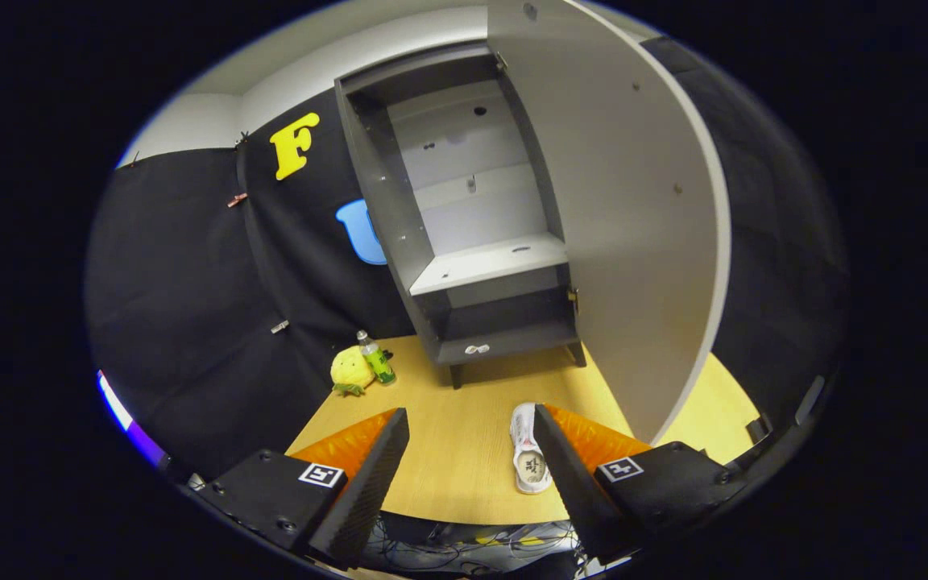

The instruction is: Open the shoe cabinet door, grab the shoes and put them into the shoe cabinet, then close the shoe cabinet door.

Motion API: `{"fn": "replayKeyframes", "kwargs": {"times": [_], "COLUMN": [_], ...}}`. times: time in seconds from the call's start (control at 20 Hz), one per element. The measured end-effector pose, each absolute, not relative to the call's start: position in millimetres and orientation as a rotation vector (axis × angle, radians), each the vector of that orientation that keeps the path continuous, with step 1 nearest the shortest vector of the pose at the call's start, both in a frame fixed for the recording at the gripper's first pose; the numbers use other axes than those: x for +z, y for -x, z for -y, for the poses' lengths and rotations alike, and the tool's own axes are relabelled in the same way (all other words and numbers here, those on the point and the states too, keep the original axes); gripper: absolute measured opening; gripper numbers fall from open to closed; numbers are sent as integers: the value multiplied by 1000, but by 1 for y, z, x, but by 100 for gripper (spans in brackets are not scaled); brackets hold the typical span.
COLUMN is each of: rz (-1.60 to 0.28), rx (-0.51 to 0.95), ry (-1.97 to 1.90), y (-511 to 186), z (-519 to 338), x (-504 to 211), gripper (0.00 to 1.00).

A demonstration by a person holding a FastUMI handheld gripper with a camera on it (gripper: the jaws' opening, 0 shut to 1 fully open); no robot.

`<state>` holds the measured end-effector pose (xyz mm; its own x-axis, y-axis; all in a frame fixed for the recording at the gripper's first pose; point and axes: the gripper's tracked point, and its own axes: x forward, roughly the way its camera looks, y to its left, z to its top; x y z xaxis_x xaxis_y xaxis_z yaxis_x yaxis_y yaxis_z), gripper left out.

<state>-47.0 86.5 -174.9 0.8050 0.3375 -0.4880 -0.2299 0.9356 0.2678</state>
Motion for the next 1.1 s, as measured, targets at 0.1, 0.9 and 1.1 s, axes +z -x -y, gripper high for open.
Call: {"fn": "replayKeyframes", "kwargs": {"times": [0.1, 0.9, 1.1], "rz": [-610, -988, -1033], "rx": [305, 272, 270], "ry": [-209, 26, 45], "y": [36, 1, -8], "z": [-101, -101, -105], "x": [-207, -455, -486], "gripper": [98, 99, 99]}}
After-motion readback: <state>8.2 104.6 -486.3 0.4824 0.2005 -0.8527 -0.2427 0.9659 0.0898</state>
